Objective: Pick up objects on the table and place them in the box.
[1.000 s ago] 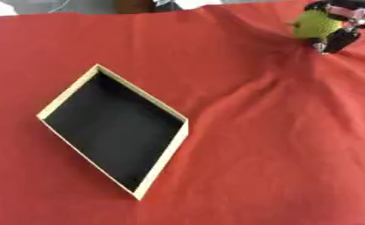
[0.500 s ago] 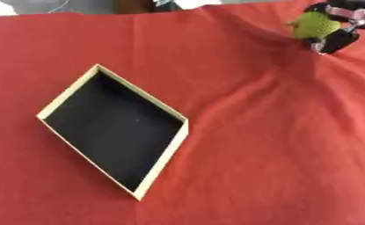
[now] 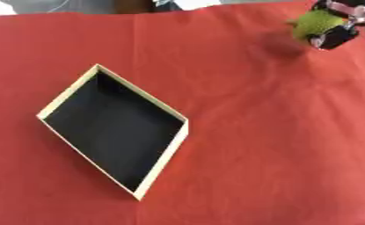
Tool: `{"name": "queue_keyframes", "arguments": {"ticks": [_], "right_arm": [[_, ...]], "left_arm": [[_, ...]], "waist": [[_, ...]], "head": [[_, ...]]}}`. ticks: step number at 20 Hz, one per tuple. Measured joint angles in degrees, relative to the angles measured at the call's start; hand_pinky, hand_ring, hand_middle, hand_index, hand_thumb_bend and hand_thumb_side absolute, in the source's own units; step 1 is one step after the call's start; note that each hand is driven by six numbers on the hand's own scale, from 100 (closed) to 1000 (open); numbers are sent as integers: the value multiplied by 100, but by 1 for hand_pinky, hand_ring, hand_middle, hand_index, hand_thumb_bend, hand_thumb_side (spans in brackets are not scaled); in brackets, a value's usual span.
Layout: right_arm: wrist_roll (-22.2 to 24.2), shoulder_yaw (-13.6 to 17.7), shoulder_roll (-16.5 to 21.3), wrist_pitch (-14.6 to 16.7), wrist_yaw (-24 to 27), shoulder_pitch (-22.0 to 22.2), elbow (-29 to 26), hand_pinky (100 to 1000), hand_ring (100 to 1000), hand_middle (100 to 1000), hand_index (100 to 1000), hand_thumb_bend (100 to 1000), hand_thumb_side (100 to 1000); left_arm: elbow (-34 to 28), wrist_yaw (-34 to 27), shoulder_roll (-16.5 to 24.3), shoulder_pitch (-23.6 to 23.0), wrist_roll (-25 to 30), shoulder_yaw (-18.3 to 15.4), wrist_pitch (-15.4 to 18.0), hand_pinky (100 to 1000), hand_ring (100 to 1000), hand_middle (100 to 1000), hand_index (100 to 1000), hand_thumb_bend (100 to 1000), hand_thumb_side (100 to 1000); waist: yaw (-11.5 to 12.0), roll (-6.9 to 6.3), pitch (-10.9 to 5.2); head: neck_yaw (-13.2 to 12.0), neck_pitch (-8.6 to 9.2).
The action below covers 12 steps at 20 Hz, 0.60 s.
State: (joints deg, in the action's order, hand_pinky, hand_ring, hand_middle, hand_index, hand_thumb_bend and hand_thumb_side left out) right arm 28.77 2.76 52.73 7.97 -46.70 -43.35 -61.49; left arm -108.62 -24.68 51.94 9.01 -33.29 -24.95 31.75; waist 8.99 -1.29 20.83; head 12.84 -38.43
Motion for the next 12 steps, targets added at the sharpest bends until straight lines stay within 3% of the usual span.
{"name": "queue_keyframes", "arguments": {"ticks": [3, 6, 12], "right_arm": [[86, -6, 3, -76, 73, 5, 0, 821, 774, 734, 860, 100, 232], [101, -23, 5, -81, 128, 5, -22, 781, 718, 513, 668, 100, 161], [-333, -19, 22, 81, 238, 170, -472, 757, 668, 446, 569, 100, 145]], "left_arm": [[0, 21, -1, -2, -6, 0, -6, 590, 630, 649, 712, 148, 688], [0, 46, -4, -2, -14, -1, -14, 589, 629, 649, 712, 148, 688], [0, 55, -47, -13, -28, -3, -28, 588, 629, 648, 712, 148, 688]], "waist": [[1, 0, 0], [3, 0, 0], [4, -1, 0]], "head": [[0, 0], [0, 0], [-3, 0]]}}
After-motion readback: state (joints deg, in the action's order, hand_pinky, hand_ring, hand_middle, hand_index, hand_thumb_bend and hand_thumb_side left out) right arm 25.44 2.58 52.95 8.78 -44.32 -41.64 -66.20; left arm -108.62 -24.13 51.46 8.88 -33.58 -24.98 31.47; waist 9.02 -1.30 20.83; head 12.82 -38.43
